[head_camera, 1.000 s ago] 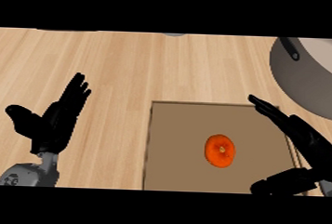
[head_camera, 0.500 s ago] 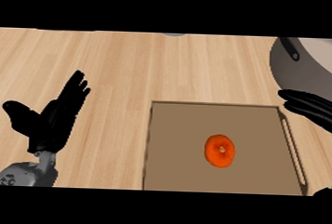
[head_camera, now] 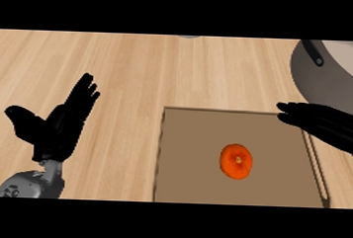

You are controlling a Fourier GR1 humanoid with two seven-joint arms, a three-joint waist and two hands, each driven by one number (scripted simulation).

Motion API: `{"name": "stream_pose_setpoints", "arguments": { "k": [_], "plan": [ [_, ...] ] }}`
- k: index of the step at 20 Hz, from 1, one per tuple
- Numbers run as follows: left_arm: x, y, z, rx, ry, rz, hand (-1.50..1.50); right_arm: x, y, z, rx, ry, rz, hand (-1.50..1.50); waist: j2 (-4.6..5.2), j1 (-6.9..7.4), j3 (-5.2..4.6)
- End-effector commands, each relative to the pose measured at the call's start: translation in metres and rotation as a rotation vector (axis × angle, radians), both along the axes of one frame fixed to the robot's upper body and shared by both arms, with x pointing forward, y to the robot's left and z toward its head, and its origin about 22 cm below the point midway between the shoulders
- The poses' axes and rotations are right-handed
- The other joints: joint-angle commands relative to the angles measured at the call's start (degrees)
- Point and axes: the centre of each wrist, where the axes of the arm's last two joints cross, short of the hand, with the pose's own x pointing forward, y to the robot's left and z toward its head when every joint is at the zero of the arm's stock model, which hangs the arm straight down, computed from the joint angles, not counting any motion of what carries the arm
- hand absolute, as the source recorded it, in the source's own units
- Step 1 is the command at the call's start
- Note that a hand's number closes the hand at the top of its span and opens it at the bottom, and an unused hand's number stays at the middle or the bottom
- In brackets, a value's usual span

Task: Pick the squash from the tray and place it in the pot

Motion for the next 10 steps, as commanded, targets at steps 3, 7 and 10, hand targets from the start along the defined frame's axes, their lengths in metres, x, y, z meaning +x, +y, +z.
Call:
{"name": "stream_pose_setpoints", "arguments": {
  "k": [3,7,10],
  "plan": [
    [0.003,0.005,0.014,0.003,-0.009,0.008,0.00,0.012,0.026,-0.013,-0.070,0.048,-0.060,-1.50,0.11,0.41,0.06],
    [-0.003,0.004,0.009,0.005,-0.008,0.010,0.00,0.002,0.046,-0.034,-0.153,0.088,-0.059,-1.50,0.02,0.12,0.07],
    [0.006,-0.013,0.002,-0.014,-0.003,0.003,0.00,0.007,0.040,-0.045,-0.226,0.092,-0.059,-1.50,0.04,-0.26,0.09]
  ]
}}
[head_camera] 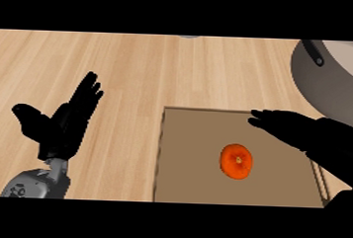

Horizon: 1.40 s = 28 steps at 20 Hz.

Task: Pick the squash from the tray and place it in the pot

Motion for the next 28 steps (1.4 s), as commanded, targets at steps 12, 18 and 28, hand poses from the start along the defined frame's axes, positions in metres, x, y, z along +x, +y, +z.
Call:
{"name": "stream_pose_setpoints", "arguments": {
  "k": [12,18,28],
  "plan": [
    [-0.001,0.002,0.003,-0.001,0.022,0.022,0.00,-0.020,0.013,-0.043,-0.021,-0.002,-0.042,-1.50,-0.09,-0.44,0.04],
    [-0.010,0.006,-0.015,0.002,-0.004,0.005,0.00,-0.010,0.044,-0.053,-0.033,0.002,-0.081,-1.50,-0.04,-0.28,0.03],
    [-0.004,0.016,-0.022,-0.008,0.005,0.002,0.00,-0.003,0.066,-0.072,-0.145,-0.004,-0.144,-1.50,-0.02,-0.24,0.02]
  ]
}}
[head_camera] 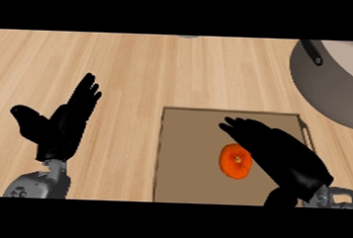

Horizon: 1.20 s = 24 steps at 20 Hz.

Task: Pick the squash from the tray and place it in the pot

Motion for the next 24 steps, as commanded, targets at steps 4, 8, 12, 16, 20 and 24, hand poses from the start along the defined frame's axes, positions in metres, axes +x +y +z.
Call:
{"name": "stream_pose_setpoints", "arguments": {
  "k": [4,8,12,16,20,24],
  "plan": [
    [-0.003,0.018,0.004,0.013,-0.010,0.001,0.00,-0.003,0.023,-0.045,-0.055,0.010,0.034,-1.50,-0.01,0.13,0.01],
    [0.004,0.002,0.003,-0.007,-0.005,-0.002,0.00,0.011,0.026,-0.035,-0.121,0.014,0.016,-1.50,0.00,-0.04,0.00],
    [-0.002,0.000,-0.001,0.008,-0.001,0.012,0.00,0.020,0.036,-0.066,-0.179,0.022,-0.015,-1.50,0.05,0.17,0.01],
    [0.001,0.012,0.000,-0.002,-0.010,-0.005,0.00,0.028,0.030,-0.054,-0.223,0.046,0.007,-1.50,0.02,0.02,-0.01],
    [0.004,0.002,0.000,0.005,0.010,0.013,0.00,0.026,0.017,-0.052,-0.206,0.051,0.002,-1.50,0.00,-0.12,0.00],
    [-0.014,0.000,0.015,-0.001,0.003,-0.018,0.00,0.026,0.007,-0.076,-0.101,0.074,0.067,1.50,-0.03,0.18,0.03]
  ]
}}
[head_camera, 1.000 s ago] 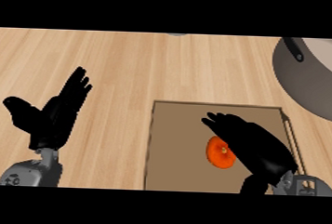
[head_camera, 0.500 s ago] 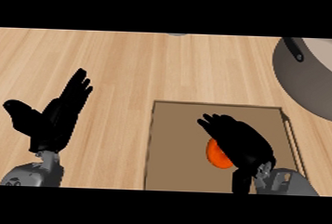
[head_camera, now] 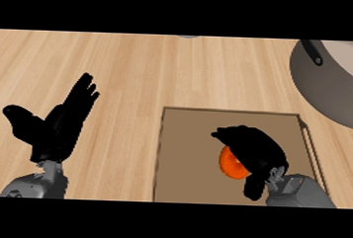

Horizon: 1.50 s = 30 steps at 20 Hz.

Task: Pick the squash from the tray and place it in the pot

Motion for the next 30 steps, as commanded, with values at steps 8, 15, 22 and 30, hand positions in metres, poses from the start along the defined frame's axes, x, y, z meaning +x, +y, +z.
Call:
{"name": "stream_pose_setpoints", "arguments": {
  "k": [8,15,22,30],
  "plan": [
    [-0.002,-0.008,-0.011,-0.006,-0.004,0.010,0.00,0.005,-0.006,0.003,0.134,-0.077,0.098,1.50,-0.01,-0.06,0.00],
    [-0.004,0.012,-0.011,0.002,0.000,0.047,0.00,0.017,-0.077,-0.001,0.097,-0.130,-0.328,1.50,0.04,-1.90,0.02],
    [-0.004,0.012,-0.007,-0.001,-0.016,0.086,0.00,0.010,-0.221,0.012,-0.018,-0.295,-1.241,1.50,0.25,-4.75,0.11],
    [-0.003,0.010,-0.012,-0.001,-0.015,0.025,0.00,-0.019,-0.271,0.099,-0.031,-0.643,-1.389,1.50,-0.16,-1.03,-0.04]
  ]
}}
